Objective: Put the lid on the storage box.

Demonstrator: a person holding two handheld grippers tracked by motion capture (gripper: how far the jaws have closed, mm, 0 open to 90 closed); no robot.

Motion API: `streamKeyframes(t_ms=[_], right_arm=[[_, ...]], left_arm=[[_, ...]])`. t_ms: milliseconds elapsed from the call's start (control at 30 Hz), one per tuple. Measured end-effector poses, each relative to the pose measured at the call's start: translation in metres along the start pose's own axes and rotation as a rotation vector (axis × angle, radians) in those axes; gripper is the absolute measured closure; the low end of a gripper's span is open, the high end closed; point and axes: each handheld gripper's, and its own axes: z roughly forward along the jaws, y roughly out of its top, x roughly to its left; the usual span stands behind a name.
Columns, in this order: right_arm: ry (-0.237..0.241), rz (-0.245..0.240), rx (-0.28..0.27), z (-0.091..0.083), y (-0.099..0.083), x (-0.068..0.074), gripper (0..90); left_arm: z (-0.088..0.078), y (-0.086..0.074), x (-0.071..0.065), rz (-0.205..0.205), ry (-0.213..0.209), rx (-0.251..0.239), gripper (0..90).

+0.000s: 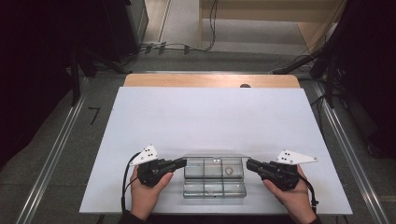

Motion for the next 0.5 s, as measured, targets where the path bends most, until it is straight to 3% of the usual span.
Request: streamKeyframes(t_ms=[133, 500], right_arm=[[0.018, 0.0, -0.003, 0.0008, -0.0003, 0.0015, 86.9], [0.035, -0.022, -0.02, 0.0037, -0.0004, 0.0062, 87.5]], left_arm=[[-0.0007, -0.0005, -0.0012, 0.0, -0.002, 0.0, 89.2], [-0.0048, -0.002, -0.0036, 0.004, -0.016, -0.006, 89.2]])
